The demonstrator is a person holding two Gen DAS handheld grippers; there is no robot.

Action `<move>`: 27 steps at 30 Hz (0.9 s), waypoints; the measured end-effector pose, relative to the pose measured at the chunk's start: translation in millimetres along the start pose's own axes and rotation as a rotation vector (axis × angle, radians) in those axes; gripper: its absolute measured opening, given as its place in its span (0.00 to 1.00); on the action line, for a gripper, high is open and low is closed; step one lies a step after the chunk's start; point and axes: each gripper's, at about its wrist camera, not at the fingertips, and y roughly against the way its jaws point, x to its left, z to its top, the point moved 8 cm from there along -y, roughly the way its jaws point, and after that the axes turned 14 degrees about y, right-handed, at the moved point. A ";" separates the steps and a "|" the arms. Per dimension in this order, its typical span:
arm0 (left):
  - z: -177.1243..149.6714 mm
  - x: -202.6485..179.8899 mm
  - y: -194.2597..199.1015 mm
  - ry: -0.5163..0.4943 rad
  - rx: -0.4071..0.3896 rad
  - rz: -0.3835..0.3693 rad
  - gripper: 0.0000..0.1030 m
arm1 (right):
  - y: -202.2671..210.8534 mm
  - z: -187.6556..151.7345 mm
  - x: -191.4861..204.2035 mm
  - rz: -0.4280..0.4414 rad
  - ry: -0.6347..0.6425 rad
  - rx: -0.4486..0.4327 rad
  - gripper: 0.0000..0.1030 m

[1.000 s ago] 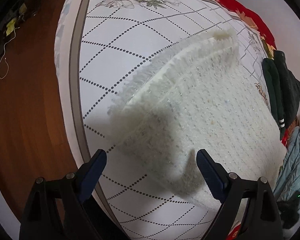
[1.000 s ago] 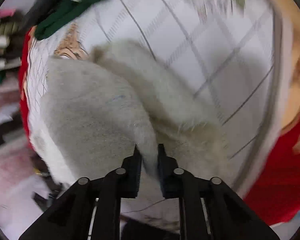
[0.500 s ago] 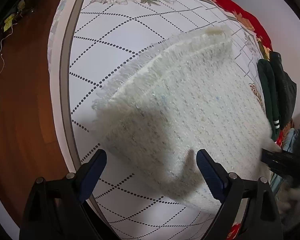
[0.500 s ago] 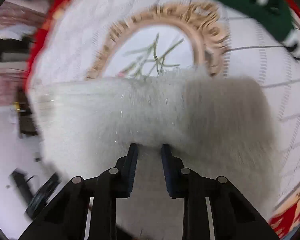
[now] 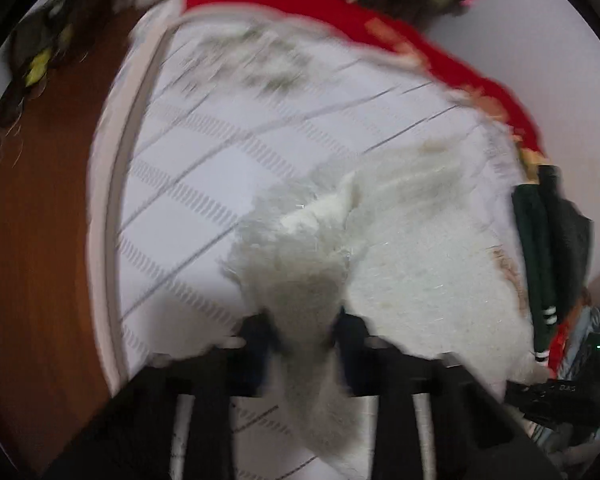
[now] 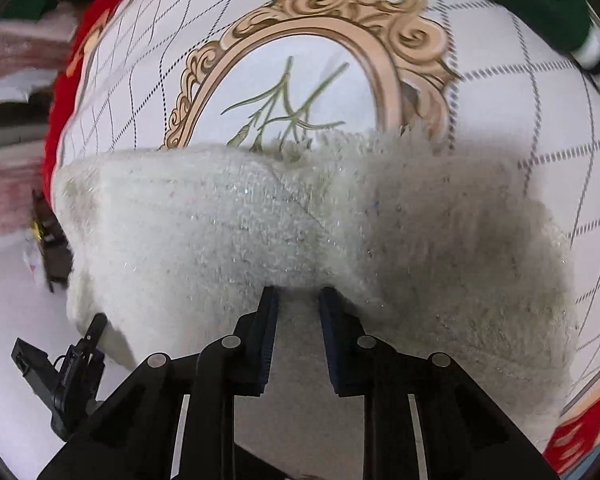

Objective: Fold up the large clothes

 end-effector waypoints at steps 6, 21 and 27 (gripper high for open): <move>9.3 -30.4 -7.1 -0.065 0.095 -0.246 0.33 | 18.9 -22.0 -17.6 0.075 -0.088 -0.033 0.22; 15.9 -14.6 -40.4 0.145 0.197 -0.285 0.59 | 49.8 -60.9 -17.7 0.110 -0.098 -0.016 0.37; -19.8 18.5 -45.8 0.212 0.351 -0.297 0.59 | 38.6 -54.0 -15.4 0.110 -0.123 -0.012 0.37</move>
